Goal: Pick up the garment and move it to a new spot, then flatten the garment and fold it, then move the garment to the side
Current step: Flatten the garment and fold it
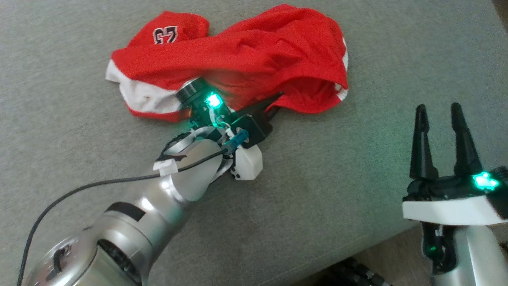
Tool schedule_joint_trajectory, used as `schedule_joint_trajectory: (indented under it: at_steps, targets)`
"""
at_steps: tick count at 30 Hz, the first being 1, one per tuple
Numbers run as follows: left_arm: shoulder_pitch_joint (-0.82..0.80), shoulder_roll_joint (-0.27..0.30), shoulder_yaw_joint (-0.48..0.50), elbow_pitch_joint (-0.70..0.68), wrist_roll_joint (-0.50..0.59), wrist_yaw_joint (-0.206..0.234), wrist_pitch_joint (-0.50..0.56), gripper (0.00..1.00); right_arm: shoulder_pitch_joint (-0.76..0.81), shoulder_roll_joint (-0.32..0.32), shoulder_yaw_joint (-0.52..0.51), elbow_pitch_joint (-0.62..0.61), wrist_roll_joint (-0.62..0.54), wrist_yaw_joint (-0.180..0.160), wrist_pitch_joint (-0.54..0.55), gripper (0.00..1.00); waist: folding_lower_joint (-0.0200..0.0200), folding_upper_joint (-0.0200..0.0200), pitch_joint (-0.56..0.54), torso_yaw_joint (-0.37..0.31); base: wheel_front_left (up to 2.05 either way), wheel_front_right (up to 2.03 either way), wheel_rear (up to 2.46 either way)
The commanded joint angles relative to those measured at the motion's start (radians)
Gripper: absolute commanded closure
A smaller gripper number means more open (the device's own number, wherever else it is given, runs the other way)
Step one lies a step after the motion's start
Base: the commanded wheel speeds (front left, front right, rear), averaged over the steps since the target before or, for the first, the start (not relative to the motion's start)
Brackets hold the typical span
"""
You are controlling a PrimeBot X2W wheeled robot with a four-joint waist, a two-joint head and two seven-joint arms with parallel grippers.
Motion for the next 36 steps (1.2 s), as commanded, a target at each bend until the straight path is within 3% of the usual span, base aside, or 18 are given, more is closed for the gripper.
schedule_joint_trajectory:
  at_steps: [1,5,13,18,19,20,28,36]
  targets:
    - [-0.007,0.035,0.005,-0.007,-0.003,0.004,0.004,1.0,-0.018,-0.007,-0.001,-0.034,-0.011,-0.001,-0.004,0.0,0.0,0.0,-0.013,0.032,0.0,0.0,0.0]
    - [0.037,0.056,0.022,-0.092,-0.005,0.021,0.004,1.0,-0.004,-0.007,-0.017,-0.026,-0.016,-0.001,-0.004,0.0,0.0,0.0,-0.06,0.09,0.0,0.0,0.0]
    - [0.19,0.223,0.032,-0.272,0.0,0.01,0.004,1.0,0.026,-0.007,-0.011,-0.008,-0.024,-0.001,-0.004,0.0,0.0,0.0,-0.161,0.188,0.0,0.0,0.0]
    - [0.242,0.275,0.028,-0.294,0.002,0.01,0.004,1.0,0.039,-0.007,-0.012,-0.004,-0.03,-0.001,-0.004,0.0,0.0,0.0,-0.187,0.224,0.0,0.0,0.0]
    - [0.252,0.277,0.025,-0.297,0.003,0.01,0.004,0.61,0.043,-0.007,-0.012,-0.004,-0.032,-0.001,-0.004,0.0,0.0,0.0,-0.192,0.23,0.0,0.0,0.0]
    - [0.261,0.275,0.022,-0.301,0.004,0.012,0.004,0.0,0.046,-0.007,-0.012,-0.002,-0.034,-0.001,-0.004,0.0,0.0,0.0,-0.198,0.235,0.0,0.0,0.0]
    - [0.306,0.23,-0.054,-0.371,0.073,0.046,0.004,0.0,0.063,-0.007,-0.015,0.004,-0.043,-0.001,-0.004,0.0,0.0,0.0,-0.242,0.233,0.0,0.0,0.0]
    - [0.284,0.137,-0.084,-0.293,0.083,0.06,0.004,0.0,0.062,-0.007,-0.003,-0.002,-0.045,-0.001,-0.004,0.0,0.0,0.0,-0.233,0.187,0.0,0.0,0.0]
